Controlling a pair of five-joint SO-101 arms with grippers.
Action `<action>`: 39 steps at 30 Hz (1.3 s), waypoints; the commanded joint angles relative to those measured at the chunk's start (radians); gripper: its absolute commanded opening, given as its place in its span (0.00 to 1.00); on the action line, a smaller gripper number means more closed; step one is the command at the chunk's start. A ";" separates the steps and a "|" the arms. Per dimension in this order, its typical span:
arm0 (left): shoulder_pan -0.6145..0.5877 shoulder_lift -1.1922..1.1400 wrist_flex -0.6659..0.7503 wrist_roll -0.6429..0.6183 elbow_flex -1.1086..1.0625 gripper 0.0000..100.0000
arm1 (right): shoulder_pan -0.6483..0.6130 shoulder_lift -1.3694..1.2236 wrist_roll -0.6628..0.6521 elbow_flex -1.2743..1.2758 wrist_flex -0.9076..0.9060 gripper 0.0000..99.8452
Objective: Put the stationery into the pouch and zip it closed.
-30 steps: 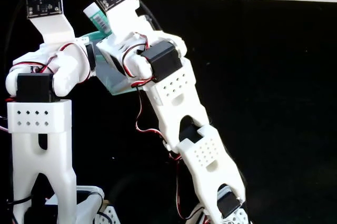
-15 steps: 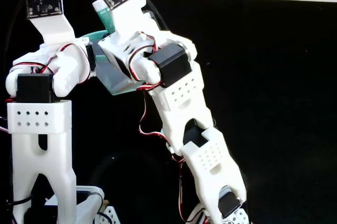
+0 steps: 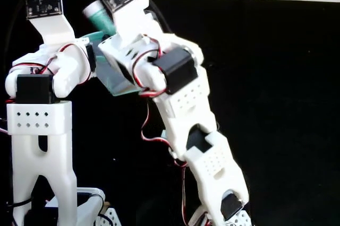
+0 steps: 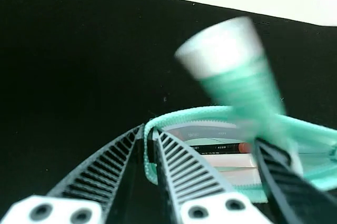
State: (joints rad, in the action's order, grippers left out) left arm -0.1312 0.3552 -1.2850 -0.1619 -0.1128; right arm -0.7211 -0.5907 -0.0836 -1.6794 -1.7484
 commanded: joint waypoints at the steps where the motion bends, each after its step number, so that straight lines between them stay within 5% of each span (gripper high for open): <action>1: -0.005 -0.016 0.002 0.005 -0.042 0.01 | -0.007 0.050 -0.002 -0.088 -0.012 0.34; 27: -0.005 -0.016 0.002 0.005 -0.042 0.01 | 0.093 0.165 -0.002 -0.061 -0.016 0.34; 39: -0.005 -0.018 0.002 0.005 -0.042 0.01 | 0.093 0.582 -0.107 0.725 -0.015 0.34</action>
State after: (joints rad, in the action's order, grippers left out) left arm -0.1312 0.3552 -1.2850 -0.1619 -0.1128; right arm -0.6352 -0.1412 -0.1450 -1.1377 -1.7484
